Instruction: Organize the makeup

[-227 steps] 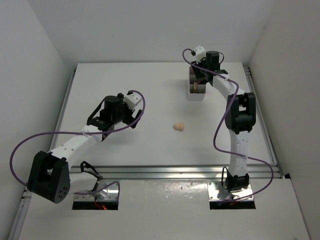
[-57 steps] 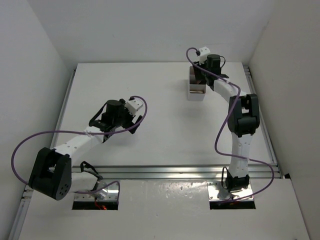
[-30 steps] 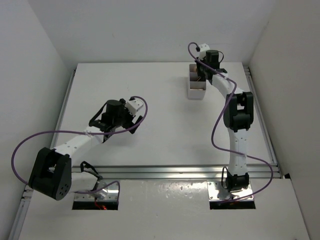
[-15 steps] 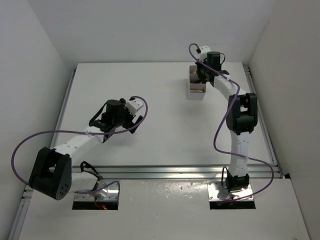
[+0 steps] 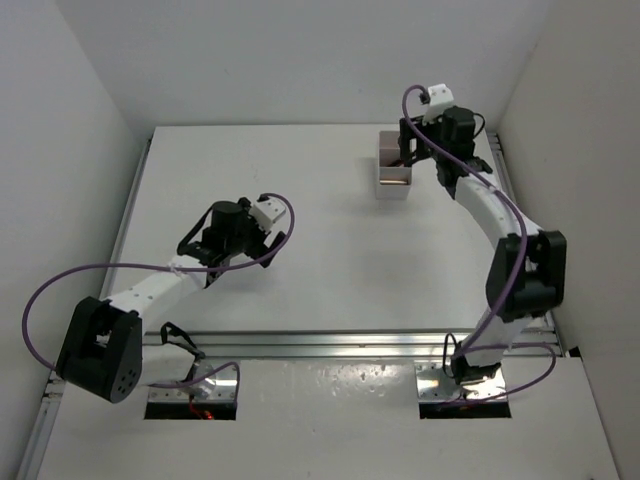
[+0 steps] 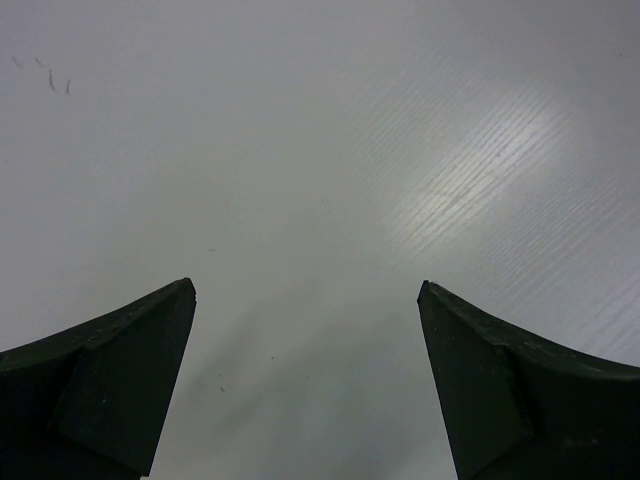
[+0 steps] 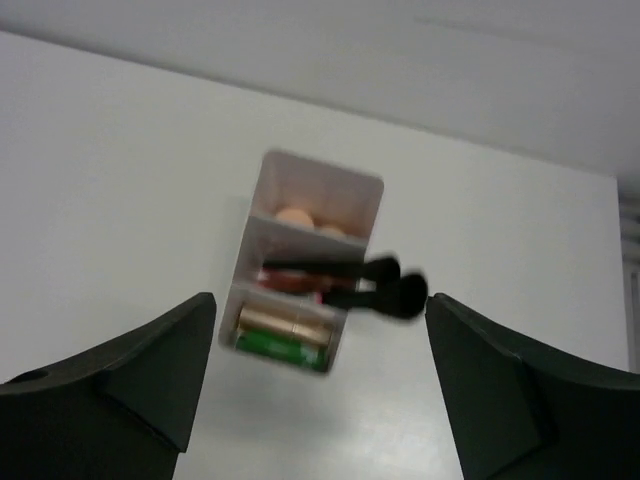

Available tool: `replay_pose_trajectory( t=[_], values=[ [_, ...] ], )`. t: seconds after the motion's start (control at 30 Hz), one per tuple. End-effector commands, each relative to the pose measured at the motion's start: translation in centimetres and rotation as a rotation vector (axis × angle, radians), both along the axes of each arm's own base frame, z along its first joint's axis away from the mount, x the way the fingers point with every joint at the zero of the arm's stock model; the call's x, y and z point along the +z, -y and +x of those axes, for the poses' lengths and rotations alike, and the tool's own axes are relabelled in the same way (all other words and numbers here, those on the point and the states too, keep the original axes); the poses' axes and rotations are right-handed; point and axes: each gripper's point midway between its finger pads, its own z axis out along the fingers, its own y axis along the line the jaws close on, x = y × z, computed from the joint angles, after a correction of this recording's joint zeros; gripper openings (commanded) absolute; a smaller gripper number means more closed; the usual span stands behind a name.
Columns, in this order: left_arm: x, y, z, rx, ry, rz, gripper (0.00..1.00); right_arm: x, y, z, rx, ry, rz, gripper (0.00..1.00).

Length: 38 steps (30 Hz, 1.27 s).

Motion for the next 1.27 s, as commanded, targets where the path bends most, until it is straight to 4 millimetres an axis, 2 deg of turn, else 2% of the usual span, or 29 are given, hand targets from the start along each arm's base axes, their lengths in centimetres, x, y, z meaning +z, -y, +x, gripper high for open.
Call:
replay_pose_trajectory(
  t=[0.0,0.03,0.07,0.1,0.13,0.17,0.2,0.23,0.27,0.3,0.37,0.4,0.47,0.63,0.73,0.8,0.87,0.9,1.07,1.23],
  values=[
    [1.6,0.3,-0.1,0.007,0.046,-0.059,1.0,-0.8,2.1,-4.6,-0.091,-0.029,0.069,0.88],
    [1.6,0.3,-0.1,0.012,0.042,-0.066,1.0,-1.7,3.4,-5.6,-0.123,-0.059,0.077,1.0],
    [1.1,0.3,-0.4,0.017,0.025,-0.07,1.0,-2.3,3.8,-8.0,-0.148,-0.098,0.109,1.0],
    [1.0,0.3,-0.7,0.029,0.015,-0.088,1.0,-4.5,4.1,-10.1,-0.164,-0.176,0.115,1.0],
    [1.0,0.3,-0.7,0.035,0.009,-0.097,1.0,-4.2,5.0,-11.4,-0.187,-0.181,0.125,1.0],
    [0.7,0.2,-1.1,0.042,-0.002,-0.105,1.0,-6.6,5.1,-13.5,-0.214,-0.263,0.15,1.0],
    [0.5,0.3,-1.2,0.056,-0.015,-0.125,1.0,-8.0,5.5,-15.8,-0.234,-0.316,0.155,1.0],
    [-0.1,0.2,-1.6,0.064,-0.035,-0.13,1.0,-9.0,5.6,-17.5,-0.245,-0.339,0.157,1.0],
    [0.1,0.3,-1.5,0.069,-0.031,-0.143,1.0,-9.9,6.0,-18.8,-0.277,-0.375,0.159,1.0],
    [-0.4,0.3,-1.7,0.079,-0.044,-0.156,1.0,-10.9,6.1,-21.0,-0.293,-0.398,0.156,1.0],
    [-1.3,-0.3,-1.9,0.114,-0.054,-0.148,1.0,-12.1,6.3,-22.8,-0.312,-0.439,0.157,1.0],
    [-1.4,-0.4,-1.8,0.136,-0.053,-0.159,1.0,-13.1,6.3,-24.3,-0.332,-0.464,0.167,1.0],
    [-2.9,-1.5,-2.2,0.197,-0.074,-0.143,1.0,-13.2,6.3,-25.5,-0.36,-0.483,0.199,1.0],
    [-3.6,-2.6,-2.4,0.273,-0.075,-0.124,1.0,-14.2,6.6,-29.1,-0.446,-0.569,0.236,1.0],
    [-4.8,-3.1,-2.9,0.275,-0.061,-0.099,1.0,-14.6,7.0,-30.7,-0.509,-0.627,0.235,1.0],
    [-6.6,-4.3,-3.8,0.336,-0.088,-0.079,1.0,-14.7,7.1,-31.7,-0.535,-0.666,0.233,1.0],
    [-7.2,-4.6,-4.2,0.357,-0.101,-0.085,1.0,-14.5,6.9,-32.4,-0.534,-0.695,0.234,1.0],
    [-7.8,-4.5,-4.9,0.334,-0.11,-0.081,1.0,-14.7,7.0,-33.3,-0.541,-0.727,0.224,1.0],
    [-8.0,-4.4,-5.1,0.326,-0.108,-0.088,1.0,-14.7,7.4,-34.5,-0.561,-0.734,0.206,1.0],
    [-7.5,-4.3,-5.0,0.312,-0.091,-0.094,1.0,-14.6,7.2,-34.9,-0.57,-0.7,0.242,1.0]
  ],
)
